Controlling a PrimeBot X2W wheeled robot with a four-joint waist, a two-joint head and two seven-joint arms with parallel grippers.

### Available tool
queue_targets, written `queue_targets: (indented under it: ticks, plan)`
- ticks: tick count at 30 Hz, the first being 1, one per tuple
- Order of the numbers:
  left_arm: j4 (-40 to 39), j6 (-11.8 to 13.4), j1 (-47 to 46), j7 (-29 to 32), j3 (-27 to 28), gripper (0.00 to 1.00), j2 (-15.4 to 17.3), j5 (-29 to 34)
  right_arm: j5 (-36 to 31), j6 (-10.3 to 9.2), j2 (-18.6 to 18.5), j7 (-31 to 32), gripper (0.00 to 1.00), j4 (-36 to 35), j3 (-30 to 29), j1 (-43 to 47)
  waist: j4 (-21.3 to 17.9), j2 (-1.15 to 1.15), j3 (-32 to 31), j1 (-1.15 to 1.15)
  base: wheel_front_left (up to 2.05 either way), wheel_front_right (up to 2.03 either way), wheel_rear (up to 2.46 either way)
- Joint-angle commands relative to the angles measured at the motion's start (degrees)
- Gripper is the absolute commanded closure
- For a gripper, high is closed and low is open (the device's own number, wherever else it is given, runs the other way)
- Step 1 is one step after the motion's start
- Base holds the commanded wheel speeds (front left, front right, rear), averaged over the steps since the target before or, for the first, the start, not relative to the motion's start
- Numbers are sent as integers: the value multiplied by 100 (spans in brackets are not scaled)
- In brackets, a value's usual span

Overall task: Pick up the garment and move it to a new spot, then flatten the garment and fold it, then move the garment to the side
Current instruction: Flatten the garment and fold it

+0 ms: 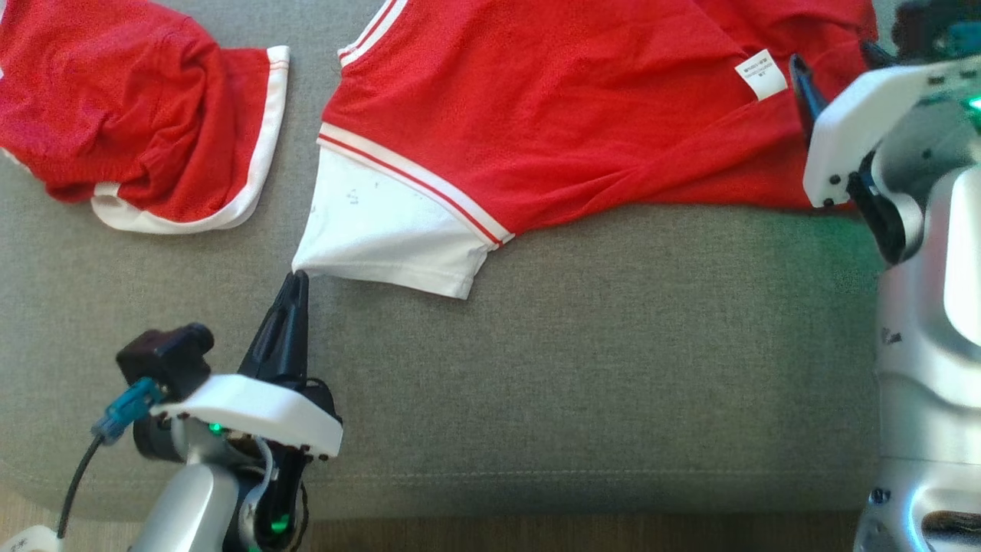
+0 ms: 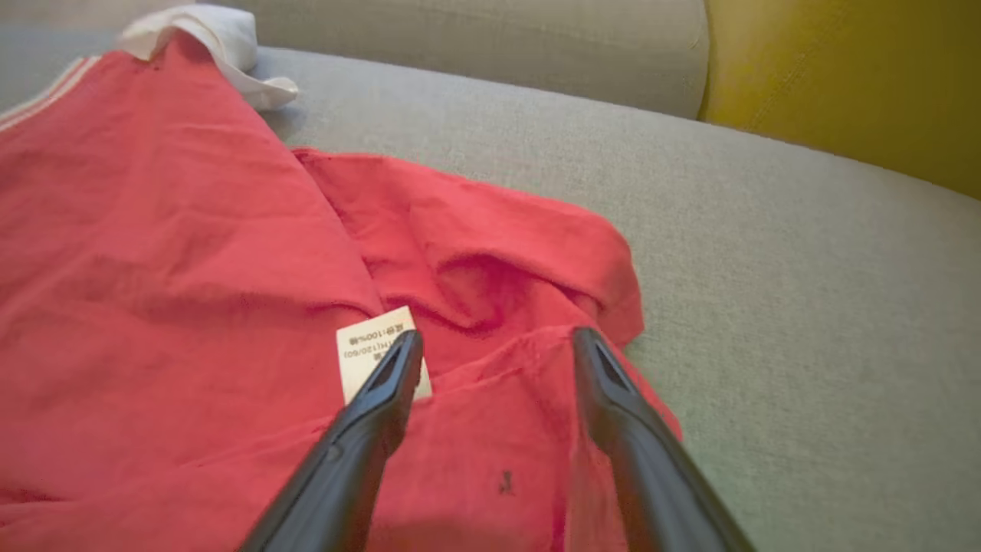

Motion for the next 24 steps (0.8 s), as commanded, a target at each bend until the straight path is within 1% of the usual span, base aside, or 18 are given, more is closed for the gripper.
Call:
queue_targets:
  ticks: [1, 8, 13, 14, 15, 16, 17, 18, 19, 21, 22, 24]
  plan:
    - [-142, -25, -77, -49, 169, 100, 74, -17, -95, -1, 34, 318, 0, -338, 165, -198, 2, 0, 21, 0, 0, 0, 0]
    - [-98, -74, -178, -64, 122, 100, 70, -17, -465, -1, -14, 1137, 0, -675, 141, -196, 74, 0, 100, 0, 0, 0, 0]
    - [-37, -101, -218, -99, 111, 100, 58, -44, -639, -1, -79, 1279, 0, -922, 80, -156, 118, 0, 147, 0, 0, 0, 0]
    - [-21, -106, -223, -102, 106, 100, 55, -49, -650, -1, -79, 1281, 3, -946, 68, -161, 122, 0, 151, 0, 0, 0, 0]
    - [-6, -112, -230, -104, 101, 100, 53, -54, -657, -1, -79, 1288, 16, -956, 60, -163, 127, 0, 154, 0, 0, 0, 0]
    - [7, -115, -238, -106, 96, 100, 50, -58, -663, -1, -79, 1302, 26, -956, 54, -163, 131, 0, 157, 0, 0, 0, 0]
    - [20, -119, -247, -106, 90, 100, 47, -62, -663, -1, -77, 1322, 33, -948, 47, -164, 137, 0, 160, 0, 0, 0, 0]
    - [29, -123, -258, -106, 85, 100, 45, -65, -663, -1, -75, 1338, 37, -944, 39, -167, 143, 0, 165, 0, 0, 0, 0]
    - [35, -127, -270, -107, 81, 100, 46, -68, -667, -1, -73, 1348, 45, -943, 30, -172, 150, 0, 171, 0, 0, 0, 0]
    - [45, -137, -294, -106, 75, 100, 51, -73, -696, -1, -73, 1361, 49, -929, -18, -187, 167, 0, 187, 0, 0, 0, 0]
    - [49, -141, -308, -106, 72, 100, 53, -74, -707, -1, -80, 1361, 48, -909, -50, -199, 179, 0, 197, 0, 0, 0, 0]
    - [55, -152, -335, -104, 64, 100, 56, -79, -740, -1, -102, 1334, 57, -866, -127, -235, 209, 0, 218, 0, 0, 0, 0]
